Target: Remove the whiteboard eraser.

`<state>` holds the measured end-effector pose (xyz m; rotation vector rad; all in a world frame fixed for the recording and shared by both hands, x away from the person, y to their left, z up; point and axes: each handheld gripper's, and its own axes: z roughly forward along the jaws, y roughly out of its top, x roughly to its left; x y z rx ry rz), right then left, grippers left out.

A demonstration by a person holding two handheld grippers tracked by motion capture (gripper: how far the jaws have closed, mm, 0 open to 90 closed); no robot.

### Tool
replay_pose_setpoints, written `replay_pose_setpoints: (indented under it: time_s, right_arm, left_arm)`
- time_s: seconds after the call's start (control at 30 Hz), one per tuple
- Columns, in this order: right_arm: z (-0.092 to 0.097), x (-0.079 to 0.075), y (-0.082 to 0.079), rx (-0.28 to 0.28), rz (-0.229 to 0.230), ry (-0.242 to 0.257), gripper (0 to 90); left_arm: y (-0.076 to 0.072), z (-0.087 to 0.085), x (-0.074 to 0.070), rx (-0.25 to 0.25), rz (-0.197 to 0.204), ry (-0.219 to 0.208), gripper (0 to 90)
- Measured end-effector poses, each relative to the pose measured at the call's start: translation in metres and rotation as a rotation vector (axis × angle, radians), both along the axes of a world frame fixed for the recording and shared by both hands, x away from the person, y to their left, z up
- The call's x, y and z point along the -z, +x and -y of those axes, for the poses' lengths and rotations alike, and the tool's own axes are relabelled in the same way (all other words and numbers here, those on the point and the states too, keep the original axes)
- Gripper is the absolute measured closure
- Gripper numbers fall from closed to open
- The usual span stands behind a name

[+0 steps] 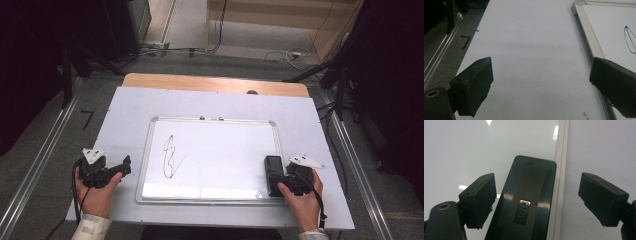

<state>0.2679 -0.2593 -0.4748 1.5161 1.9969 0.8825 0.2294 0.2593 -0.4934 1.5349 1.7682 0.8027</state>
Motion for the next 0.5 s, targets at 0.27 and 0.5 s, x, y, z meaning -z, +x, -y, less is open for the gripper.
replay_pose_setpoints:
  time_s: [0.27, 0.5]
  right_arm:
    - [-0.013, 0.005, 0.003, 0.022, -0.017, -0.017, 16.7]
    - [-0.020, 0.011, 0.006, 0.058, -0.019, -0.053, 22.2]
  left_arm:
    - [0.000, 0.000, 0.000, 0.001, -0.002, -0.002, 5.6]
    - [0.000, -0.001, 0.000, 0.004, -0.001, -0.004, 5.6]
